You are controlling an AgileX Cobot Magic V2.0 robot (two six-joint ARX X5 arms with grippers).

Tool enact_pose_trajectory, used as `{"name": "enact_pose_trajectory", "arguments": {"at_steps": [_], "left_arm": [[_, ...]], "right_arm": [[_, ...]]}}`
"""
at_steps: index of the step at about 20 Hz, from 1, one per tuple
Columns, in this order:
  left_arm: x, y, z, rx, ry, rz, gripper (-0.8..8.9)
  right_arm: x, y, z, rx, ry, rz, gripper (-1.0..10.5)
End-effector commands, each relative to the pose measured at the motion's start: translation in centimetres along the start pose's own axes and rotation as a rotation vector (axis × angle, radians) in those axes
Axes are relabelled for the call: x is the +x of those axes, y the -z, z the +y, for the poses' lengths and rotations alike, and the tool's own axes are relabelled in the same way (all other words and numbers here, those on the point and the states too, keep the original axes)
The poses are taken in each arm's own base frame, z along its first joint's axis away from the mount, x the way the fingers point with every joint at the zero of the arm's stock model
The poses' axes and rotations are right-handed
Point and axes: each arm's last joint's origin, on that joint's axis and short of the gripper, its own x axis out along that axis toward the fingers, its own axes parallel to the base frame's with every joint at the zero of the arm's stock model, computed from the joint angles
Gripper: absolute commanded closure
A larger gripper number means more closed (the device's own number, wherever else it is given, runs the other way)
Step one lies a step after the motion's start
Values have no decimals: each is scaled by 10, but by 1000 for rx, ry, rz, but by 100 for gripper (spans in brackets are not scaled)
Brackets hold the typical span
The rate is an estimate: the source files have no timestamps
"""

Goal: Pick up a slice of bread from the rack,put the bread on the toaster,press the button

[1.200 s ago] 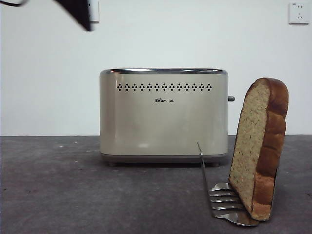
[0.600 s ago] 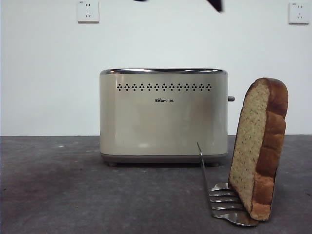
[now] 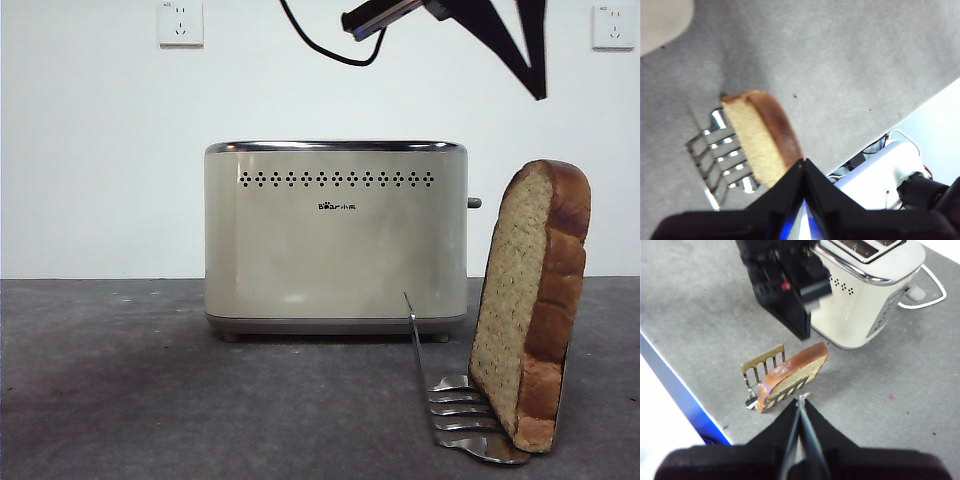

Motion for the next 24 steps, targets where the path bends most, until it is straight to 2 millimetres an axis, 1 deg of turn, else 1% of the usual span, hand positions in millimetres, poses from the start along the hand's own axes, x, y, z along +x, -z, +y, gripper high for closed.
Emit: {"name": "enact_pose_trajectory", "arguments": {"at_steps": [1,2,3,4,6,10,16,19,21,24], "left_arm": [[7,1,-7,27,8,-13,603],[7,2,-9,47,12,-16,529],[7,2,-9,47,10,-14,496],[7,2,-9,46,8,-11,439],[7,3,-7,36,-23,-17,400],[10,3,-4,17,-70,-13,405],[45,1,0,-4,-130,44,405],[53,-1,1,-6,-133,45,405],[59,0,6,-12,-167,80,406],[61,-1,12,-23,-206,97,408]], "right_arm": [[-3,1,2,15,6,-13,950],[-5,2,4,12,13,-16,950],[-7,4,6,10,13,-18,950],[-9,5,8,8,14,-22,950],[-13,8,12,2,16,-34,950],[-19,13,17,-4,15,-48,950],[-21,14,19,-12,-15,-38,950],[-21,14,20,-13,-17,-35,950],[-21,15,20,-11,-20,-30,950],[-21,14,20,-12,-20,-31,950]]}}
